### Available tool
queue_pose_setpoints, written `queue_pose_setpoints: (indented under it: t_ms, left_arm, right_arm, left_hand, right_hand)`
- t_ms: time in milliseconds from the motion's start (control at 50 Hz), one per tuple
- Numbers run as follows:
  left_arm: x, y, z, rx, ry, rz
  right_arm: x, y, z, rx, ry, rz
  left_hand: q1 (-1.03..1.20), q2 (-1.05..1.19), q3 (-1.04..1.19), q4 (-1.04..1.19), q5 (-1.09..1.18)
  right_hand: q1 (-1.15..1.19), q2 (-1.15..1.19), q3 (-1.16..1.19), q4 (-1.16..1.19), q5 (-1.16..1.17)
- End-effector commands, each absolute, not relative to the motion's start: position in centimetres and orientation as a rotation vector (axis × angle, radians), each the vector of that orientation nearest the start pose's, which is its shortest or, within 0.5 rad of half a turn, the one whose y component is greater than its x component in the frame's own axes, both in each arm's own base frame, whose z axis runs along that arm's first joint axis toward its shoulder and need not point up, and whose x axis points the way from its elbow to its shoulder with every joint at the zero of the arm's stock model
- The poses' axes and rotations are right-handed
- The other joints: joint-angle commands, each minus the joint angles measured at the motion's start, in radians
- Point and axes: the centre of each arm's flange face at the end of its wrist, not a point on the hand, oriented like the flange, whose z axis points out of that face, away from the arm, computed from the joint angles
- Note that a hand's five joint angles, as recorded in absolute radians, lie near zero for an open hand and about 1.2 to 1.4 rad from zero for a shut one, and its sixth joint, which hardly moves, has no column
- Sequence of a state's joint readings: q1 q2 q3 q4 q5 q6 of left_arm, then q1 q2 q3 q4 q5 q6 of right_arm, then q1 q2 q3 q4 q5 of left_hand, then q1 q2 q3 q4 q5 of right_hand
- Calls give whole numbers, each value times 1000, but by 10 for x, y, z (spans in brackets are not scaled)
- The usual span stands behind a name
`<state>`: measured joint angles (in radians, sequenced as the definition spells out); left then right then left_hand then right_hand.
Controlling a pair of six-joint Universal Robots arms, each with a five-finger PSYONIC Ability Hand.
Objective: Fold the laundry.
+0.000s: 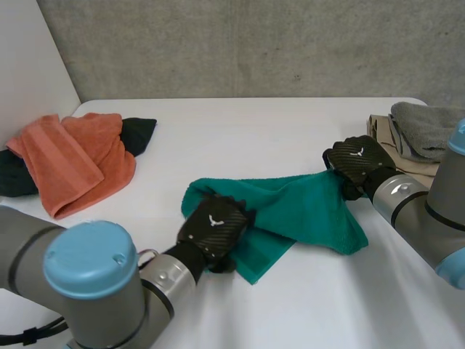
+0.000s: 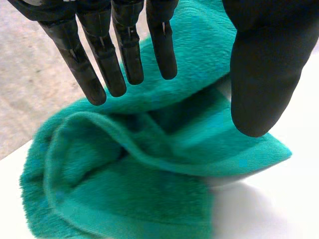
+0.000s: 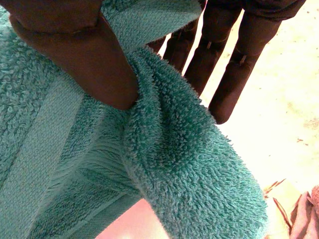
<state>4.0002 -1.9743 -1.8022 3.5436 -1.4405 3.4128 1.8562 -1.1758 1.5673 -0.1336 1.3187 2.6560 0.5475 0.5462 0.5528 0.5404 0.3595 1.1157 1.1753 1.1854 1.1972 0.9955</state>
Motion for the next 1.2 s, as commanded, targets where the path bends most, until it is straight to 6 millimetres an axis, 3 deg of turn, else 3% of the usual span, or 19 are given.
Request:
queue_pose_setpoints:
  t_ms: [20, 160, 540, 780, 920, 980, 1120, 1200]
  left_arm:
    - [-344, -162, 125, 1590, 2296, -2053]
    - [-364, -157, 117, 1745, 2129, -2038]
    - [-368, -160, 99, 1777, 2150, -1975]
    - [-380, -176, 103, 1744, 2118, -2037]
    - [-387, -186, 98, 1730, 2111, -2051]
    - [-388, -195, 103, 1698, 2105, -2075]
    - [-387, -204, 114, 1638, 2083, -2109]
    - [-374, -214, 150, 1455, 2043, -2177]
  right_arm:
    - [247, -297, 188, -1118, 2152, -1866]
    - [246, -297, 182, -1120, 2168, -1844]
    - [246, -297, 168, -1127, 2195, -1796]
    - [247, -296, 167, -1131, 2195, -1791]
    - [247, -296, 166, -1131, 2196, -1789]
    - [246, -297, 167, -1130, 2197, -1793]
    - [246, -299, 171, -1122, 2192, -1815]
    - [246, -302, 181, -1126, 2170, -1851]
  left_hand:
    - [45, 46, 39, 52, 58]
    - [51, 52, 45, 58, 64]
    - [74, 75, 69, 81, 87]
    - [306, 307, 301, 313, 319]
    - [643, 645, 638, 650, 657]
    - [848, 850, 843, 856, 862]
    - [849, 850, 843, 856, 862]
    - [849, 850, 843, 856, 862]
  right_hand:
    - [281, 221, 211, 199, 226]
    - [281, 221, 211, 199, 226]
    - [281, 221, 211, 199, 226]
    - [281, 221, 211, 199, 226]
    - [281, 221, 211, 199, 226]
    - [281, 221, 211, 199, 226]
    - [281, 221, 211, 199, 226]
    - [281, 221, 211, 199, 226]
